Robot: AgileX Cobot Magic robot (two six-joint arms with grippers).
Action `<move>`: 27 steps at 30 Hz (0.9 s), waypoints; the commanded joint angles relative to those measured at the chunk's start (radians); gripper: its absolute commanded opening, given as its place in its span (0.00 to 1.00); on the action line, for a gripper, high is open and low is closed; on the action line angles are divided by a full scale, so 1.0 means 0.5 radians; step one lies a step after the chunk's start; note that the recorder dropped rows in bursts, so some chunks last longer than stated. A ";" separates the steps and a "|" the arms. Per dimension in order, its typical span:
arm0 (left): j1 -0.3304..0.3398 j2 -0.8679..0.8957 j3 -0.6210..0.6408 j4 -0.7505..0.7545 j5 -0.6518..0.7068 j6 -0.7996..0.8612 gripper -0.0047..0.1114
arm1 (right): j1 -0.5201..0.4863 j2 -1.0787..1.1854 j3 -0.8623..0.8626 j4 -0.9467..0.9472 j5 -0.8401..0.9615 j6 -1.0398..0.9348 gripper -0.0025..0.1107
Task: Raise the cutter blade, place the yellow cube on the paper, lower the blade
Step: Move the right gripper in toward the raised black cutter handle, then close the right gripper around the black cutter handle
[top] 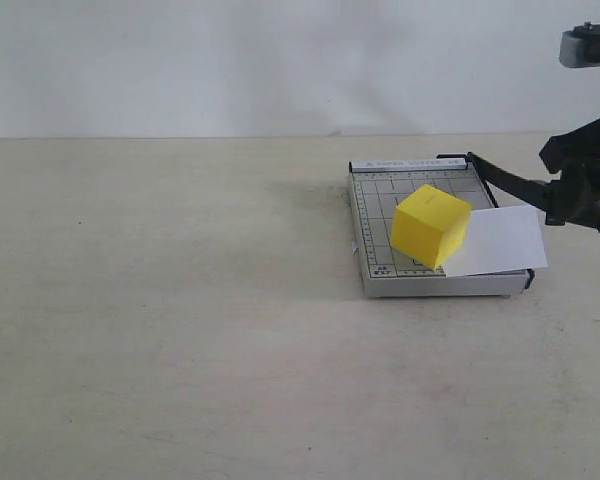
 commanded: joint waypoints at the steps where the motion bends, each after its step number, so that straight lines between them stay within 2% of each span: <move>1: 0.005 -0.002 0.006 -0.023 0.002 -0.017 0.08 | -0.013 0.017 0.013 -0.028 -0.016 -0.016 0.54; 6: 0.005 -0.002 0.006 -0.023 0.002 -0.017 0.08 | -0.013 0.068 0.013 -0.028 0.006 -0.007 0.41; 13: 0.005 -0.002 0.006 -0.023 0.002 -0.017 0.08 | -0.013 0.091 0.013 -0.030 -0.012 0.002 0.39; 14: 0.005 -0.002 0.006 -0.023 0.002 -0.017 0.08 | -0.013 0.091 0.013 -0.043 -0.012 0.006 0.36; 19: 0.005 -0.002 0.006 -0.023 0.002 -0.017 0.08 | -0.013 0.083 0.013 -0.096 -0.008 0.016 0.03; 20: 0.005 -0.002 0.006 -0.023 0.002 -0.017 0.08 | -0.013 0.076 0.013 -0.096 -0.008 0.018 0.02; 23: 0.005 -0.002 0.006 -0.023 0.002 -0.017 0.08 | -0.013 0.026 0.081 -0.096 -0.059 0.030 0.06; 27: 0.005 -0.002 0.006 -0.023 0.002 -0.017 0.08 | -0.013 -0.091 0.331 -0.096 -0.258 0.030 0.08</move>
